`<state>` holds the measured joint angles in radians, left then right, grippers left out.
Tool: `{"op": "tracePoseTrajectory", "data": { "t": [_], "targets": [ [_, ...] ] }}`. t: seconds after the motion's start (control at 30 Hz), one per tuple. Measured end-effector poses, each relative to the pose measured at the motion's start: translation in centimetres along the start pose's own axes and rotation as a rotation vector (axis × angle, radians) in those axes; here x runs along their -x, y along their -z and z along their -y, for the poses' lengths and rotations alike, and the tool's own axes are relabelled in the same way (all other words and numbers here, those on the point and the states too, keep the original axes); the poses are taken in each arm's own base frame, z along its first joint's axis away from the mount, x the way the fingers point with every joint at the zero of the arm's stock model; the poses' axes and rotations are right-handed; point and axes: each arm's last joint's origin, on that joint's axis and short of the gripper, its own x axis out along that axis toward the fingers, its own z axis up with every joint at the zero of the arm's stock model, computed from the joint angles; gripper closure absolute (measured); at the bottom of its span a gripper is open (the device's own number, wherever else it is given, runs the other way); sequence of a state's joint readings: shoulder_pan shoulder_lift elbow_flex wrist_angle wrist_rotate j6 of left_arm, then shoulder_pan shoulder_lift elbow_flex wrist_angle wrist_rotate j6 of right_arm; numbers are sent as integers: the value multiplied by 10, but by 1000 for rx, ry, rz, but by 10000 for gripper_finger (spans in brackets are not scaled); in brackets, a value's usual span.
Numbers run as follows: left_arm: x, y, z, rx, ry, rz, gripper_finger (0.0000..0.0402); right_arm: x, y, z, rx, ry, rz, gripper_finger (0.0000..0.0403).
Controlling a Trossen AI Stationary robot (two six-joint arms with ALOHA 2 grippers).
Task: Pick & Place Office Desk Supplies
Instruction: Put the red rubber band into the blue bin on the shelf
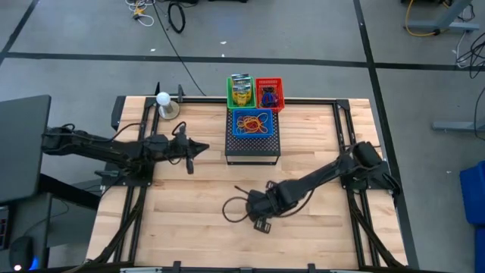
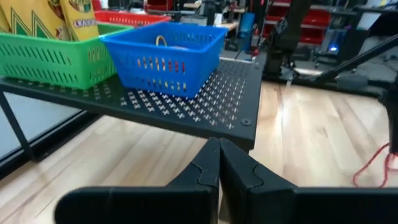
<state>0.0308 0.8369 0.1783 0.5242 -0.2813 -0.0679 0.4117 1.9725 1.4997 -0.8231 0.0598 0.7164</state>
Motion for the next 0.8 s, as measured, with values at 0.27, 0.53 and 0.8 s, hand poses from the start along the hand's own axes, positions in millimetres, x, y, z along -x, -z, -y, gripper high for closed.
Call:
{"op": "tracePoseTrajectory", "data": {
  "t": [0.27,0.53,0.8],
  "targets": [
    [3,-3,-11,28,11,2,396,102,-46,14,-23,88,231,401],
    [4,-6,-14,36,14,20,396,199,-112,88,-120,291,594,402],
    [8,-10,-14,69,18,50,396,186,-136,181,-76,448,483,403]
  ]
}}
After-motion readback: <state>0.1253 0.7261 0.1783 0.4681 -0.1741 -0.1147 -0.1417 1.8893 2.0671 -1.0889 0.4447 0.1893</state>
